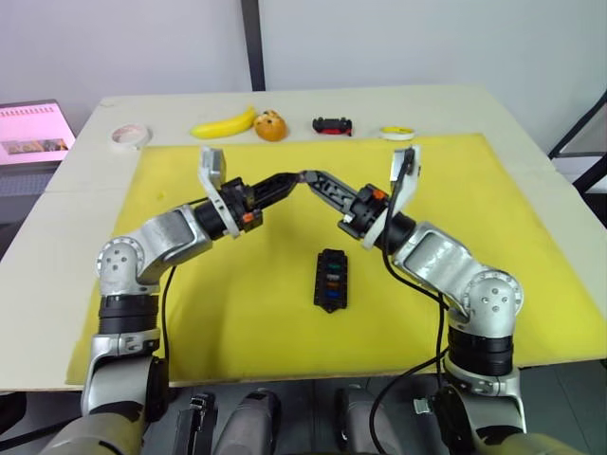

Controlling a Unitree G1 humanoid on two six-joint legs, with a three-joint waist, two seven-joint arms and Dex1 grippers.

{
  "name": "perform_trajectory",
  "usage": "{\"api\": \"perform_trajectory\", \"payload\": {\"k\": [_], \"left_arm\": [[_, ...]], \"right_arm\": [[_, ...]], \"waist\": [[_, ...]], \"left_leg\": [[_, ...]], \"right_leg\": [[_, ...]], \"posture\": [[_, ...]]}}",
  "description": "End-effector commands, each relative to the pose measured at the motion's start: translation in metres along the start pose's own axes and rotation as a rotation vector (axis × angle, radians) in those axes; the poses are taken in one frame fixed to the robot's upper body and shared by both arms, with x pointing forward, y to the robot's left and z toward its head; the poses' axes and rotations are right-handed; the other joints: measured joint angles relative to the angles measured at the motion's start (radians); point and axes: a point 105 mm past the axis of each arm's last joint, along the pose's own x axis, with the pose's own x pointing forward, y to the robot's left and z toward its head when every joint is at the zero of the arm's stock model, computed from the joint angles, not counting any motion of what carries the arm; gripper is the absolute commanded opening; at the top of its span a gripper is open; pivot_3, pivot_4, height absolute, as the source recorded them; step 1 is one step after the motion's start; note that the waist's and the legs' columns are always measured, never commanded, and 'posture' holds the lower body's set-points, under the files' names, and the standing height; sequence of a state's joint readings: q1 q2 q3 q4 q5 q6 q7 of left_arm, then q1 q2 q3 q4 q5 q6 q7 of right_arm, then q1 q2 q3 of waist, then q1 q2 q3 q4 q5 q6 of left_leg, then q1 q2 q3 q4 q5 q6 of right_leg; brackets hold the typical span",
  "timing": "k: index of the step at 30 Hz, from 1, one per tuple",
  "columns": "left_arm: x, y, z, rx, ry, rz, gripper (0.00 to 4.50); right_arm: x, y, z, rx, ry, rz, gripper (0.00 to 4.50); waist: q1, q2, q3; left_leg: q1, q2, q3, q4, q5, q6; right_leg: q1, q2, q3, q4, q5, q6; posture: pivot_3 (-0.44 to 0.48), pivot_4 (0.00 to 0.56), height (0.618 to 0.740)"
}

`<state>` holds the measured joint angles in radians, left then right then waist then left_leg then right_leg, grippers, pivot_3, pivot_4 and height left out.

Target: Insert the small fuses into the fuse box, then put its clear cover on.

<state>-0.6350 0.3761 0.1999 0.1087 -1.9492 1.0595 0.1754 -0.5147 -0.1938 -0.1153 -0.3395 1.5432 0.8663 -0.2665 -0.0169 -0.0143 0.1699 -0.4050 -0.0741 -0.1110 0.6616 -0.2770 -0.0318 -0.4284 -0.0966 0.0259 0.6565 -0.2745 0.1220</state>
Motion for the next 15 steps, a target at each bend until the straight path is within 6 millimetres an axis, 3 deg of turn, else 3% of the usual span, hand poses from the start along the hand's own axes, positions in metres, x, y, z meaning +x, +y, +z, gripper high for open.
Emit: {"api": "perform_trajectory", "payload": {"k": [1, 11, 14, 15], "left_arm": [[0.0023, -0.0119, -0.0011, 0.021, 0.012, -0.044, 0.00], [0.0061, -0.0143, -0.0044, 0.021, 0.023, -0.059, 0.00], [0.0059, -0.0141, -0.0043, 0.020, 0.023, -0.059, 0.00], [0.0059, -0.0140, -0.0044, 0.020, 0.024, -0.059, 0.00]], "right_arm": [[0.0020, 0.0109, 0.0044, -0.011, -0.004, 0.044, 2.56], [0.0017, 0.0105, 0.0028, -0.013, 0.004, 0.042, 2.56], [0.0017, 0.0112, 0.0029, -0.017, 0.004, 0.046, 1.80], [0.0017, 0.0116, 0.0028, -0.019, 0.006, 0.048, 1.25]], "waist": [[0.000, 0.000, 0.000], [0.000, 0.000, 0.000], [0.000, 0.000, 0.000], [0.000, 0.000, 0.000]], "left_leg": [[0.000, 0.000, 0.000, 0.000, 0.000, 0.000], [0.000, 0.000, 0.000, 0.000, 0.000, 0.000], [0.000, 0.000, 0.000, 0.000, 0.000, 0.000], [0.000, 0.000, 0.000, 0.000, 0.000, 0.000]], "right_leg": [[0.000, 0.000, 0.000, 0.000, 0.000, 0.000], [0.000, 0.000, 0.000, 0.000, 0.000, 0.000], [0.000, 0.000, 0.000, 0.000, 0.000, 0.000], [0.000, 0.000, 0.000, 0.000, 0.000, 0.000]], "posture": [[0.000, 0.150, 0.740], [0.000, 0.150, 0.740], [0.000, 0.150, 0.740], [0.000, 0.150, 0.740]]}}
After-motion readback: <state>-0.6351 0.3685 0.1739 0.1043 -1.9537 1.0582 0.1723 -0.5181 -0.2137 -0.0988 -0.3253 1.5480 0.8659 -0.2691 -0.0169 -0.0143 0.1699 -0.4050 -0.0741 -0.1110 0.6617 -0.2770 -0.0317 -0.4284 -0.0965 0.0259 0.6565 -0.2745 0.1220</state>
